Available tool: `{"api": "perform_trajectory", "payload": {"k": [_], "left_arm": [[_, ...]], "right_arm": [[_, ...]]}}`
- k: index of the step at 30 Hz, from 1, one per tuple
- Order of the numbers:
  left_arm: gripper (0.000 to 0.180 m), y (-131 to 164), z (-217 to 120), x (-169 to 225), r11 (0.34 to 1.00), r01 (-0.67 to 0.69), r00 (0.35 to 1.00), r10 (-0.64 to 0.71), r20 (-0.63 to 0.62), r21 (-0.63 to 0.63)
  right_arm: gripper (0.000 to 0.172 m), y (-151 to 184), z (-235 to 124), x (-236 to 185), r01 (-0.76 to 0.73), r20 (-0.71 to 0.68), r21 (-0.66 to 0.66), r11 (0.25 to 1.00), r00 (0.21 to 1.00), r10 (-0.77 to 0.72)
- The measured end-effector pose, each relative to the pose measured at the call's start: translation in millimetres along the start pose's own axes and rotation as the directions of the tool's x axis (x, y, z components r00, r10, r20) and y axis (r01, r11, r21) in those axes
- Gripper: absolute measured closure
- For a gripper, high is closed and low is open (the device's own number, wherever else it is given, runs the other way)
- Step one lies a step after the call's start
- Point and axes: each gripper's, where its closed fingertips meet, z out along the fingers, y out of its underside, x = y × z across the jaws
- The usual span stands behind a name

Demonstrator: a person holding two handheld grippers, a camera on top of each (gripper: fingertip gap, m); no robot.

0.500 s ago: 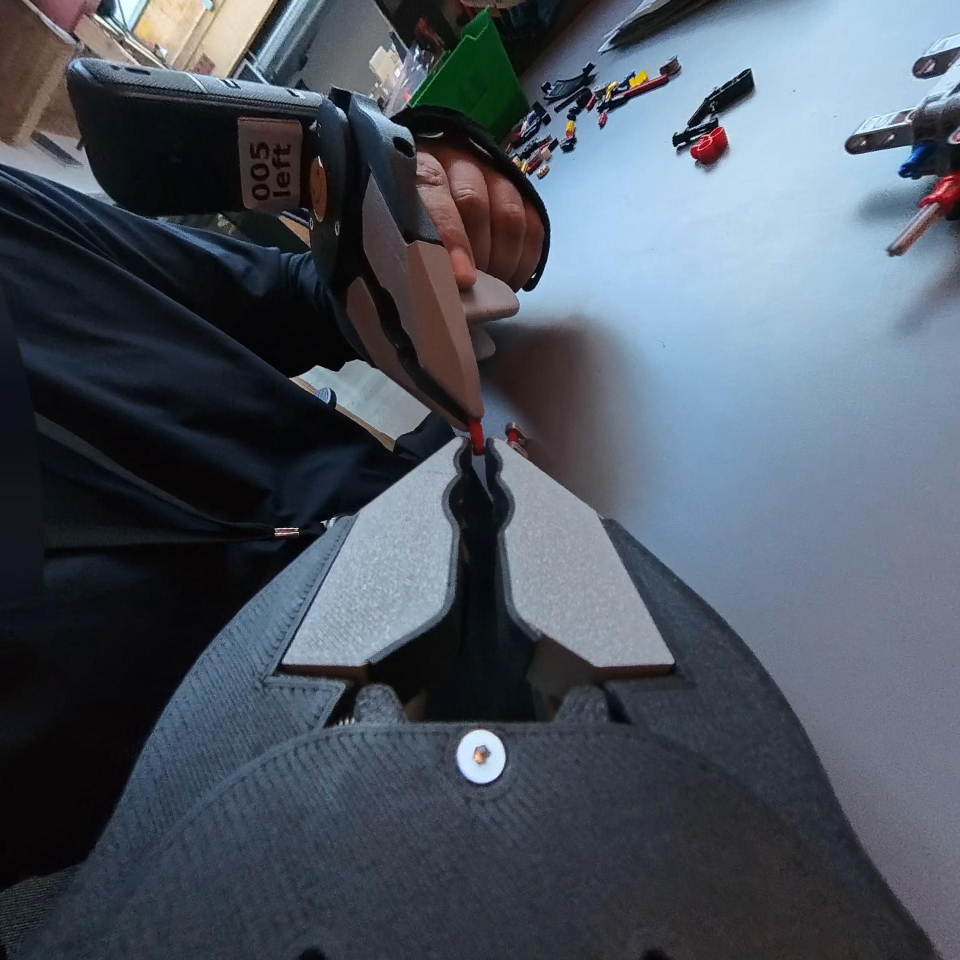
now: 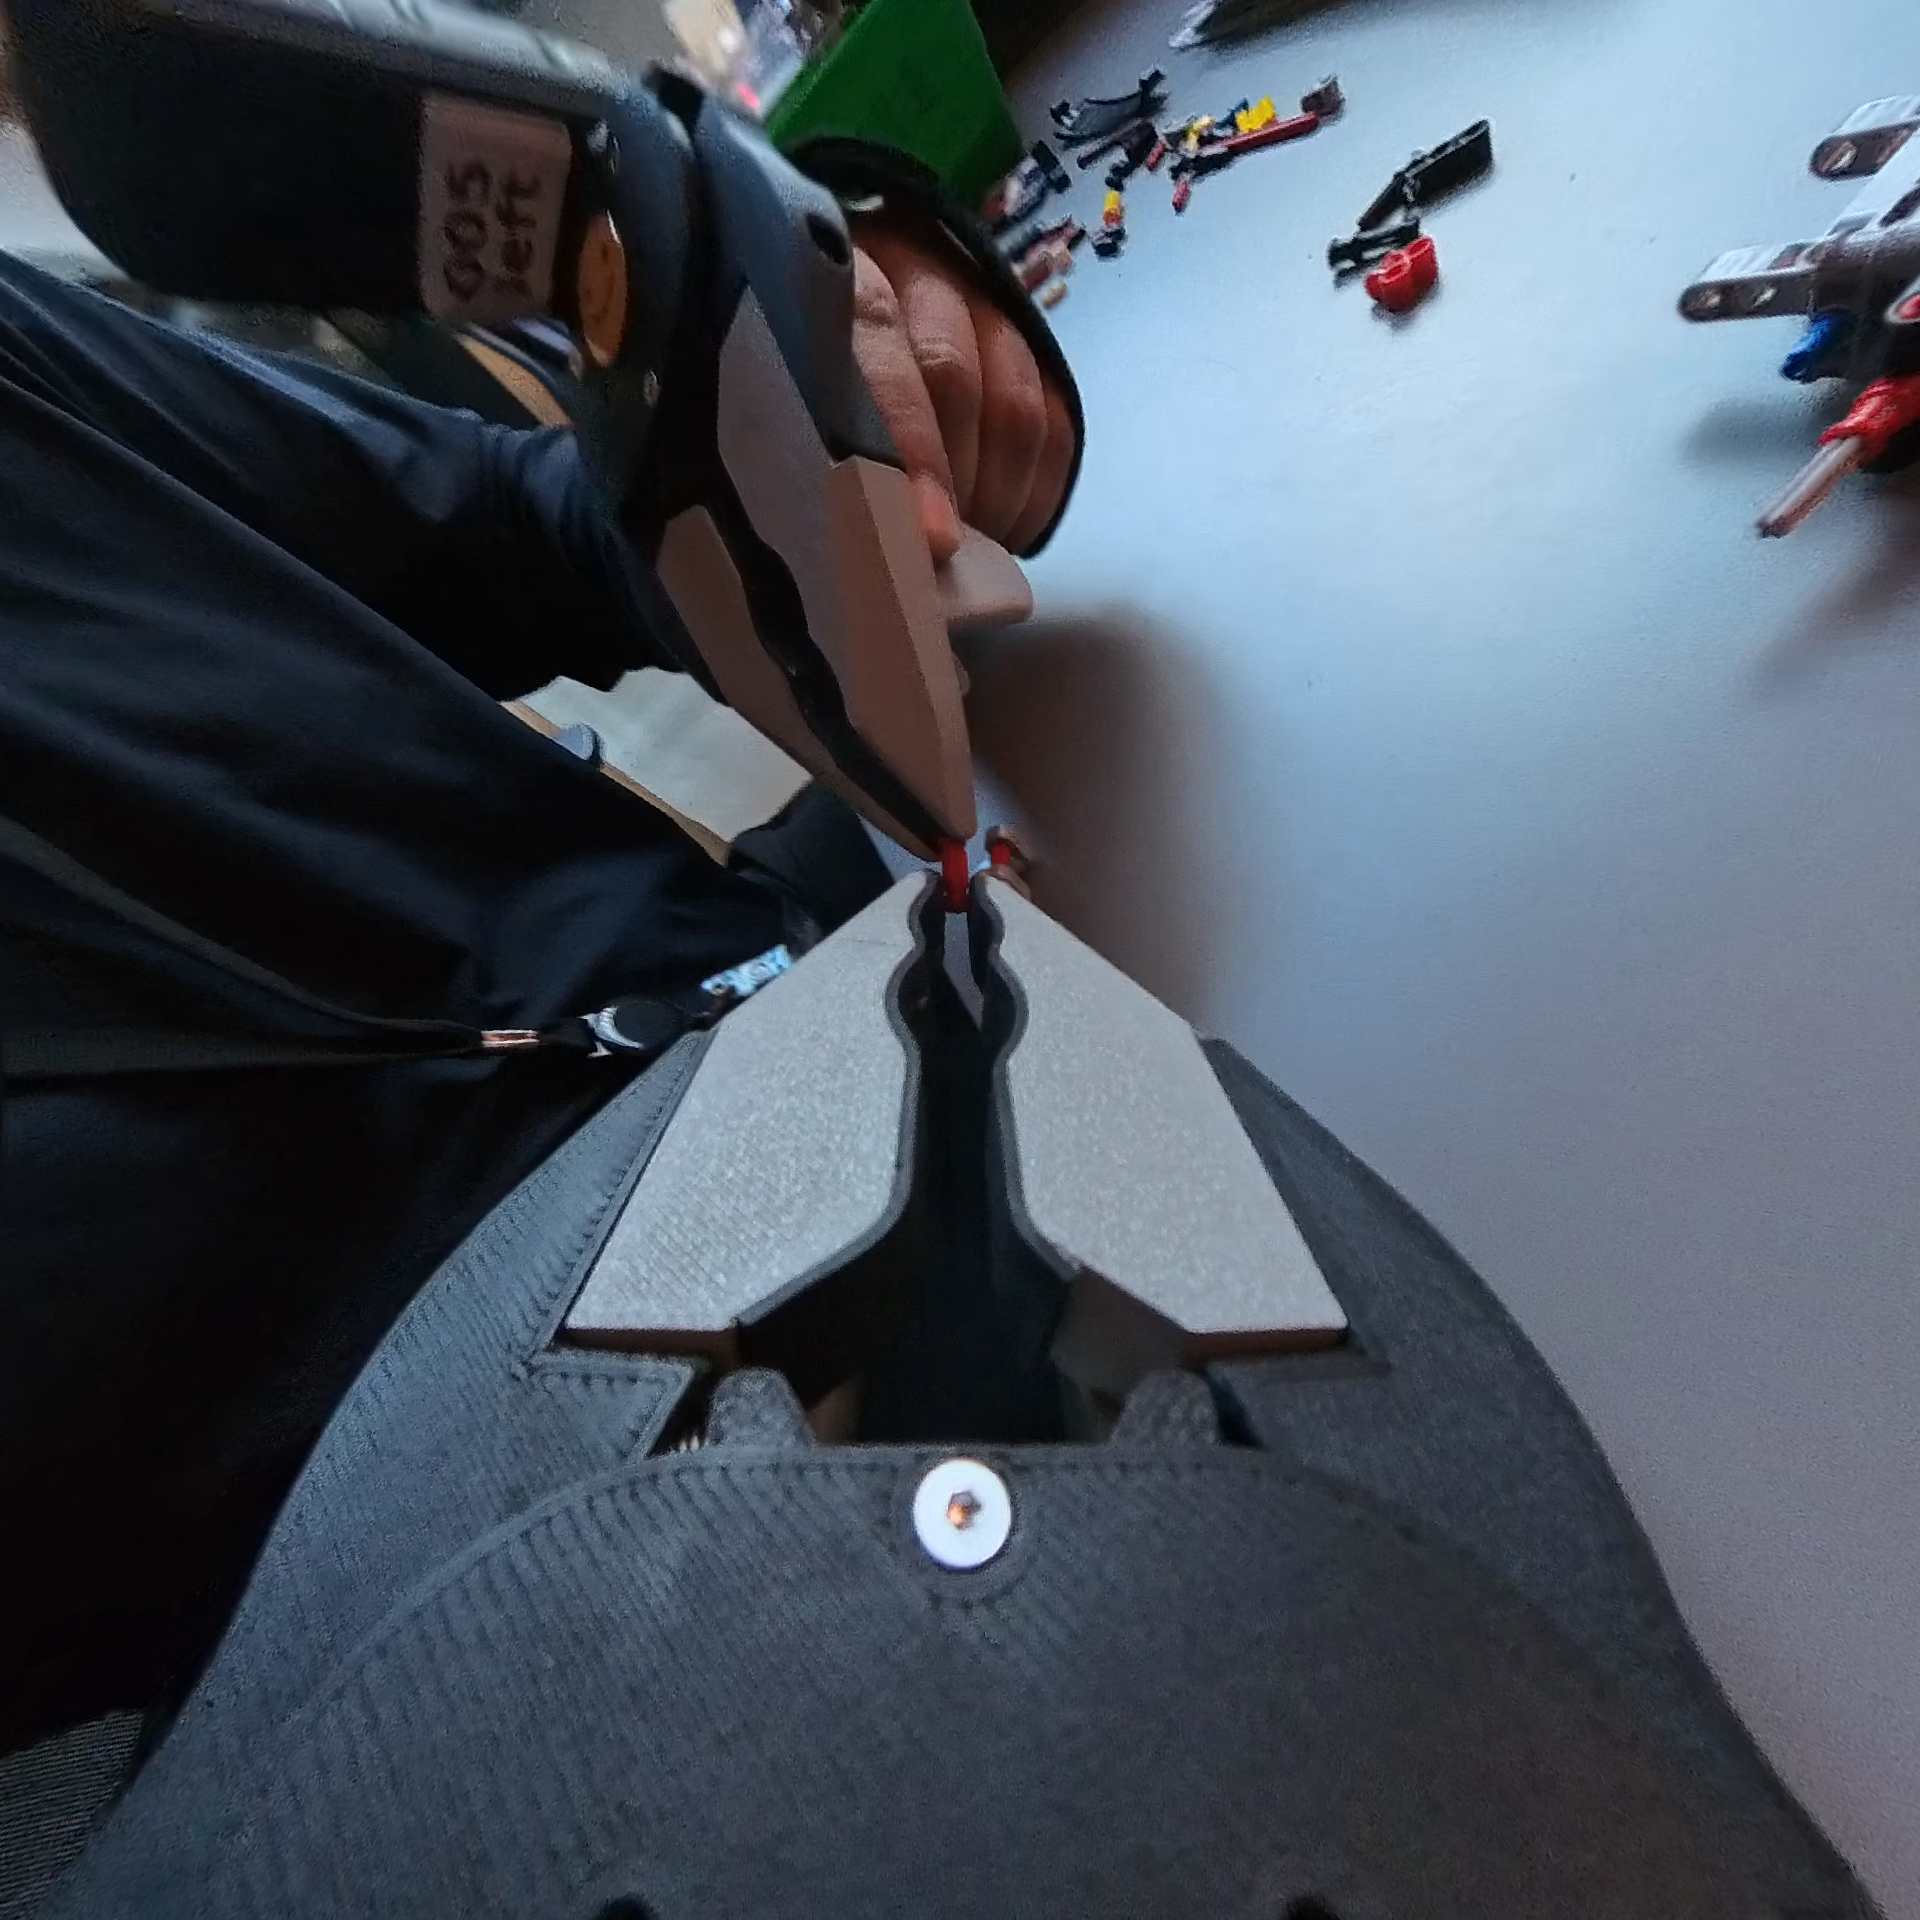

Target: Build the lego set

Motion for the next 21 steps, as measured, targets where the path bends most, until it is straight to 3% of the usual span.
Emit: {"api": "perform_trajectory", "payload": {"k": [4,8,13,21], "left_arm": [[0.173,10.3,-9.3,6.3,0.982,0.188,0.969,-0.191,-0.154,-0.033],[0.159,33.4,-12.7,14.7,0.941,0.296,0.917,-0.328,-0.228,-0.163],[0.159,40.9,-3.1,30.0,0.926,0.295,0.897,-0.353,-0.264,-0.236],[0.162,35.9,2.1,33.2,0.932,0.294,0.895,-0.347,-0.282,-0.213]], "right_arm": [[0.171,10.6,2.4,10.0,0.094,-0.149,-0.107,0.99,0.983,-0.109],[0.171,17.1,5.8,11.7,0.199,-0.261,-0.21,0.957,0.932,-0.251],[0.17,28.3,14.9,9.8,0.283,-0.312,-0.347,0.894,0.864,-0.395],[0.17,31.1,17.7,10.6,0.316,-0.33,-0.385,0.867,0.83,-0.45]]}}
